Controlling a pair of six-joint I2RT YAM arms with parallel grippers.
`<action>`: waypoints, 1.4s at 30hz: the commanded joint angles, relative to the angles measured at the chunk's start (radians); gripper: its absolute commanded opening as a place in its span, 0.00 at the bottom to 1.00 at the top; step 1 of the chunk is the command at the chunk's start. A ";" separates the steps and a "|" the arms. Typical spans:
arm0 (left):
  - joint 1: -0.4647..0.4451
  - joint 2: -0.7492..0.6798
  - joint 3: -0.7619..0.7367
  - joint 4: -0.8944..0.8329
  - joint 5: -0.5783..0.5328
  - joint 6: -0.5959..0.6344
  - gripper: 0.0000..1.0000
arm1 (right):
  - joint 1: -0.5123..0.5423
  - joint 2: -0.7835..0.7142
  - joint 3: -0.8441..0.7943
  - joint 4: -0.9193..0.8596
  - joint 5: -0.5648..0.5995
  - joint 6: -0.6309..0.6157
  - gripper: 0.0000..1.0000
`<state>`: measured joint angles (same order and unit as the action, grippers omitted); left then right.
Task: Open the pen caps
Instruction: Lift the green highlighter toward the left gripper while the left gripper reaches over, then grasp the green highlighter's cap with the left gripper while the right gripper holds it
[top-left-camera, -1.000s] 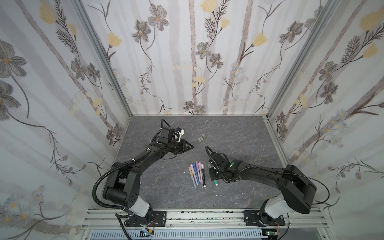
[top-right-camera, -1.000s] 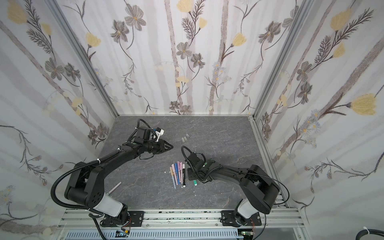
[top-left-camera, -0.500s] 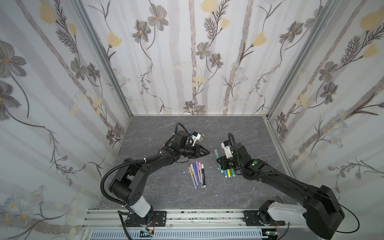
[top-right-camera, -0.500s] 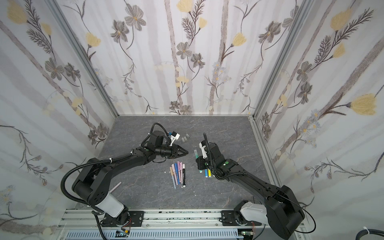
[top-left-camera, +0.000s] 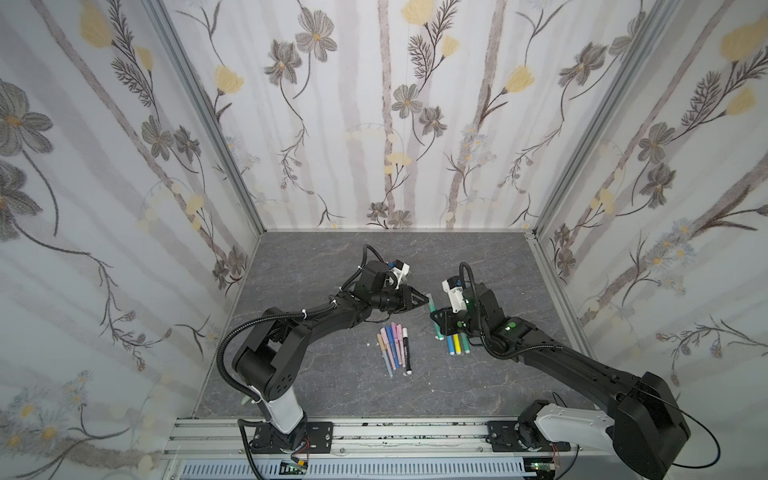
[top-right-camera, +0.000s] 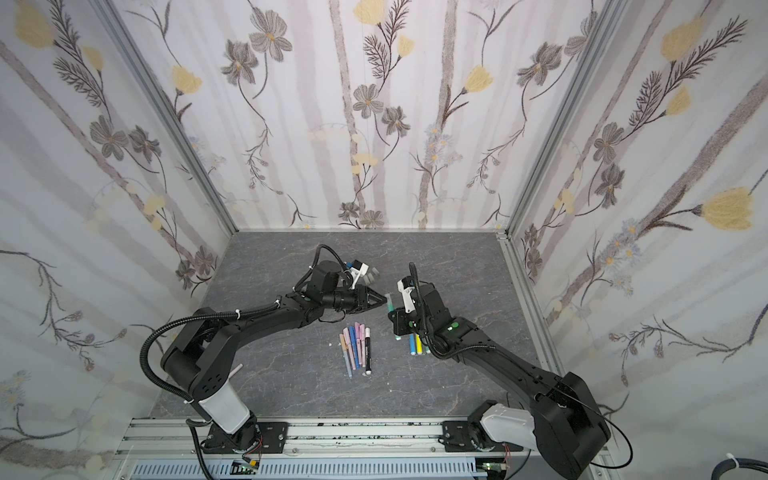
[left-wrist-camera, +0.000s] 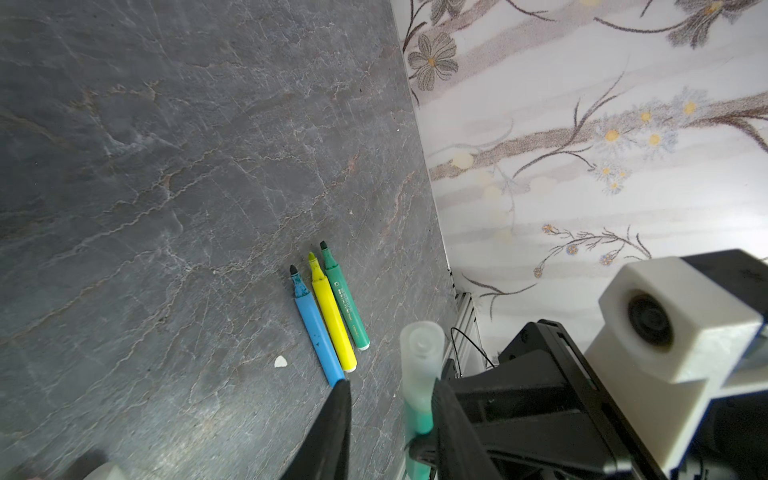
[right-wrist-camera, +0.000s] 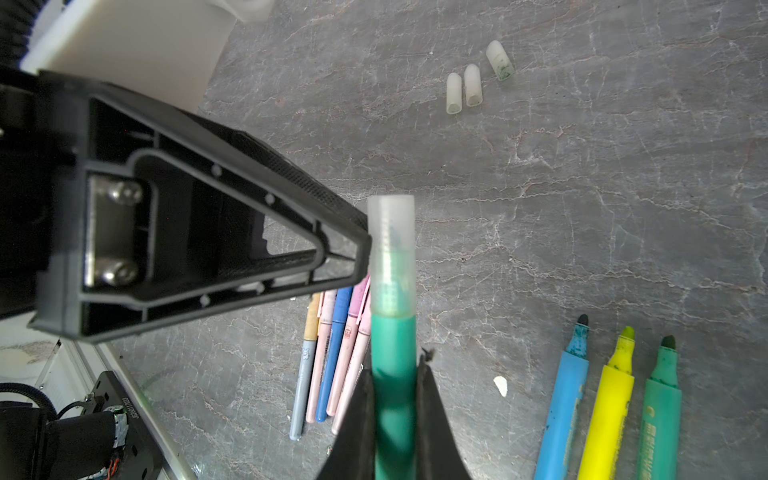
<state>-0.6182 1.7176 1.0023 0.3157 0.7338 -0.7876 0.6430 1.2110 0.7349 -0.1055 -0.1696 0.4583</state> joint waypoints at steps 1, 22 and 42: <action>0.000 0.014 0.015 0.062 -0.018 -0.027 0.31 | 0.002 0.006 0.011 0.045 -0.027 0.002 0.00; -0.010 0.058 0.010 0.171 0.023 -0.084 0.23 | -0.001 0.073 0.056 0.085 -0.032 0.006 0.00; -0.002 0.055 0.027 0.158 0.011 -0.078 0.24 | -0.008 0.045 0.026 0.081 -0.023 0.011 0.00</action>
<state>-0.6209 1.7737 1.0187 0.4404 0.7376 -0.8639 0.6373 1.2640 0.7631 -0.0570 -0.2028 0.4633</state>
